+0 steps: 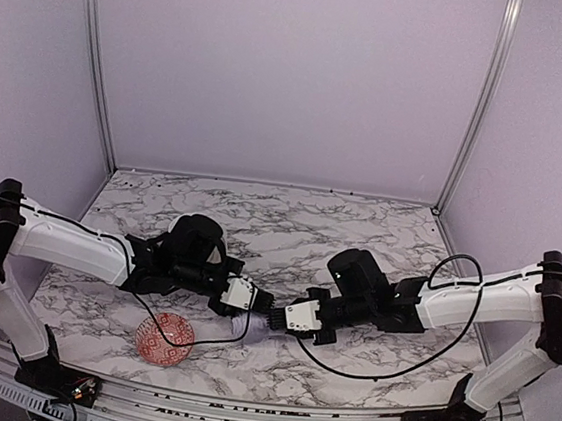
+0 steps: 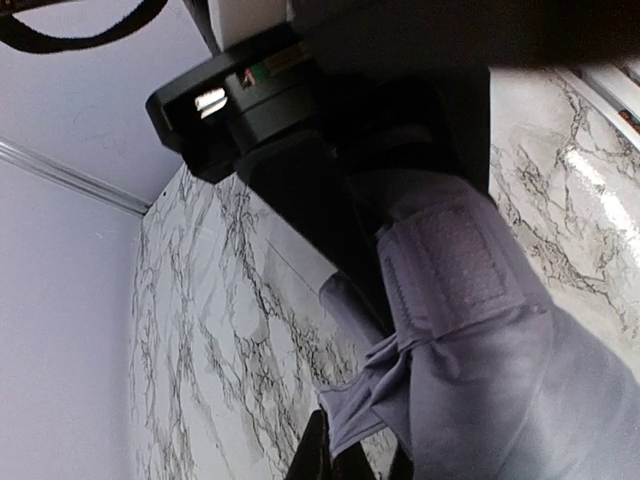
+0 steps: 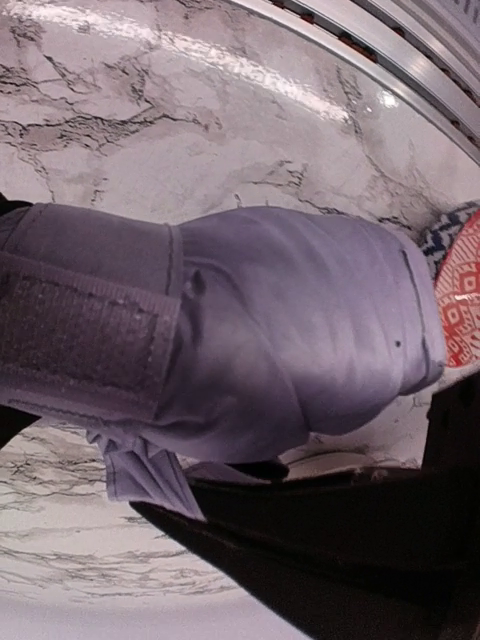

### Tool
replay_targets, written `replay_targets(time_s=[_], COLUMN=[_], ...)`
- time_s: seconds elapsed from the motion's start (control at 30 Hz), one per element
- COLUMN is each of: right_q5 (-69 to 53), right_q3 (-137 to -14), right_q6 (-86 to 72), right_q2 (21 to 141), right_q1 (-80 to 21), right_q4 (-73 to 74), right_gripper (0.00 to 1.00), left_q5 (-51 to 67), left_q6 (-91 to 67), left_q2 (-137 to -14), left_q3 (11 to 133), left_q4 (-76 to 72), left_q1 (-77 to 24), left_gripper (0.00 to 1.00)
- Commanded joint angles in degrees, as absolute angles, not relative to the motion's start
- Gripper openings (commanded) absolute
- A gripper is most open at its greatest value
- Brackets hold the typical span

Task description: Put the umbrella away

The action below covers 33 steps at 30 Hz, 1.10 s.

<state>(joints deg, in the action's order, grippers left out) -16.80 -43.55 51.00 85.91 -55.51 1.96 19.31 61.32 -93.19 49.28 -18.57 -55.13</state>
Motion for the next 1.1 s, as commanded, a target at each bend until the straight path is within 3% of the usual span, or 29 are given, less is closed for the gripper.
replay_targets(time_s=[0.0,0.3,0.47,0.9,1.0,1.07], right_q5=[-6.59,3.59,8.05,16.51,16.44,16.03], right_q3=[-39.48,-31.49,-31.94,-32.05,-31.22,-30.60], right_q6=[41.76,48.86,47.12,42.98,44.33,44.96], right_q2=[89.93,91.74,95.53,97.86,96.65,95.63], right_q1=[-53.53,-55.82,-55.99,-57.67,-59.45,-60.34], right_q4=[5.25,-17.80,-19.44,-18.50,-18.35,-18.37], right_gripper=[0.00,0.11,0.30,0.56,0.65,0.77], left_q5=[24.39,23.86,20.18,11.78,10.30,9.42], left_q6=[59.01,53.37,53.99,56.11,56.96,57.41], left_q2=[-87.20,-95.13,-98.94,-101.61,-101.58,-101.92], left_q3=[49.97,49.09,48.79,45.62,45.43,45.65], left_q4=[-28.97,-32.04,-32.03,-31.88,-31.59,-31.09], left_q1=[-57.10,-57.50,-57.98,-62.27,-62.49,-62.59], left_gripper=[0.00,0.00,0.00,0.00,0.00,0.00])
